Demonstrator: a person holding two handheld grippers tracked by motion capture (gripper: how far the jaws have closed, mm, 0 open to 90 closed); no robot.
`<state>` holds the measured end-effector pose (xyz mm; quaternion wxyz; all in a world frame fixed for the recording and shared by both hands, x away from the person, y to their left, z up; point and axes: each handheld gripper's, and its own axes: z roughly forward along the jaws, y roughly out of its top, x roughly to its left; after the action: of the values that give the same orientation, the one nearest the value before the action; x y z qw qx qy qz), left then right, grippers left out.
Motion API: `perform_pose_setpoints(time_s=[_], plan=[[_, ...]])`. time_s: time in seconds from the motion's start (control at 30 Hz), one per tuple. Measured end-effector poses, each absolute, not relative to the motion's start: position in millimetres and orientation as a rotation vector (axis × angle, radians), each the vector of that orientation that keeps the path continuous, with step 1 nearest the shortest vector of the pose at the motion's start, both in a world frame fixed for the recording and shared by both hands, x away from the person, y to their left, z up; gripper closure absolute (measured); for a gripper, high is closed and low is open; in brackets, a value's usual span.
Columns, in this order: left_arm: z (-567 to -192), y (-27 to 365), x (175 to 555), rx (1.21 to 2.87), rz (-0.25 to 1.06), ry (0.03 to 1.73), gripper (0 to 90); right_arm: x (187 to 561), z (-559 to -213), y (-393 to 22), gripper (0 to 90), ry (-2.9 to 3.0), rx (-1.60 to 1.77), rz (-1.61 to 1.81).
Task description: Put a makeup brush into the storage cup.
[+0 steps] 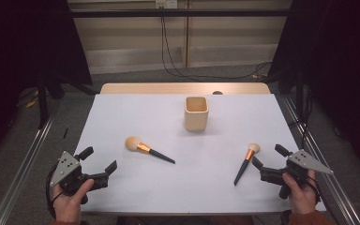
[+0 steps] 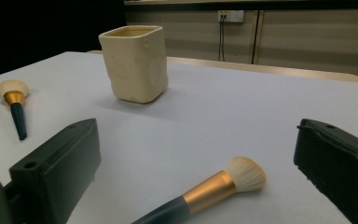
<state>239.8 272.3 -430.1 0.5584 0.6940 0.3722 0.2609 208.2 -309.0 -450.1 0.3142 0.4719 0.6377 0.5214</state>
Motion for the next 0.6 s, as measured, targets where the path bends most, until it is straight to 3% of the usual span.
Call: perform_pose_setpoints(time_s=[0.6], plan=[[-426, 257, 237, 1.683, 0.573, 0.824, 1.9, 207, -449, -306, 0.0, 1.692, 1.236, 1.375]])
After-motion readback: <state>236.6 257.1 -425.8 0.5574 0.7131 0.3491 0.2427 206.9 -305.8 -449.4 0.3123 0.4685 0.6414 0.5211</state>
